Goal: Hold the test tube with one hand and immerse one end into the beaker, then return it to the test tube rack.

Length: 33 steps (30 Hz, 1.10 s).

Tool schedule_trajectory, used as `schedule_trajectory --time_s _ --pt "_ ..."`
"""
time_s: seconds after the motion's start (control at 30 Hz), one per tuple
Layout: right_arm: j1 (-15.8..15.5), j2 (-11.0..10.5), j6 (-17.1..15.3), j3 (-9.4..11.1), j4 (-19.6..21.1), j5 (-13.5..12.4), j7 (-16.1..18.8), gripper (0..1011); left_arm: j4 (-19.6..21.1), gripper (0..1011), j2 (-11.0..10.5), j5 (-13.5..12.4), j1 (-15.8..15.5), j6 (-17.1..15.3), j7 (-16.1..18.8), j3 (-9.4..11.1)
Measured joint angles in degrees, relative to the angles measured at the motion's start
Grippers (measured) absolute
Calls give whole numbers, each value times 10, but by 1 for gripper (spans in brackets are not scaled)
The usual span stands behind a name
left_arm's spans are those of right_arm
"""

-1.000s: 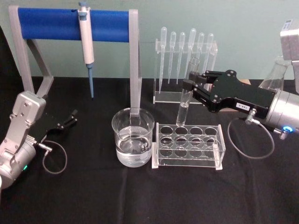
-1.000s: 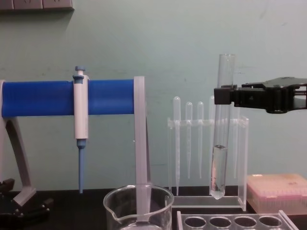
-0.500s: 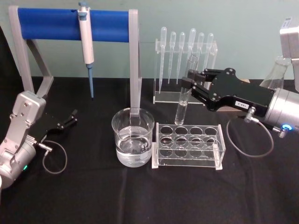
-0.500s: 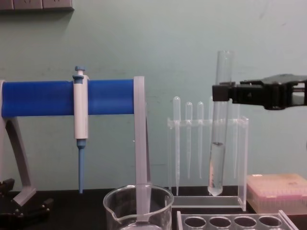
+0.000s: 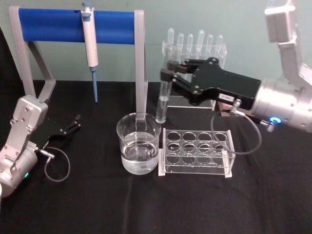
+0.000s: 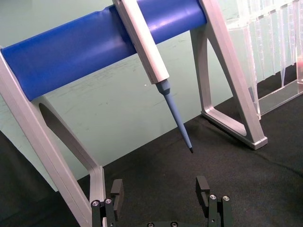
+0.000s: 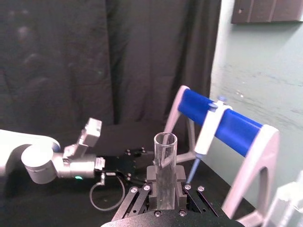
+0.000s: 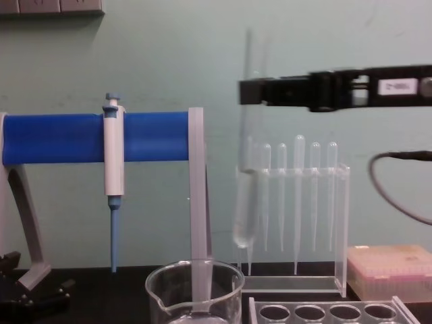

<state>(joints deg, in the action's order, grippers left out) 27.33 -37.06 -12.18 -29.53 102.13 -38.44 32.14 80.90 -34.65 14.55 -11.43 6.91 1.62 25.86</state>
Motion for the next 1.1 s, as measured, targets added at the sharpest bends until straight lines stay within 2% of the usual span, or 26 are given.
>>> schedule_trajectory --time_s 0.2,0.6,0.83,1.1 --pt "25 28 -11 -28 -18 6 -5 222 0 1000 0 0 0 0 0 0" --pt "37 59 2 -62 -67 35 -8 222 0 1000 0 0 0 0 0 0" --pt "33 74 20 -69 -96 52 -8 222 0 1000 0 0 0 0 0 0" --pt "15 87 49 -70 -117 78 -10 222 0 1000 0 0 0 0 0 0"
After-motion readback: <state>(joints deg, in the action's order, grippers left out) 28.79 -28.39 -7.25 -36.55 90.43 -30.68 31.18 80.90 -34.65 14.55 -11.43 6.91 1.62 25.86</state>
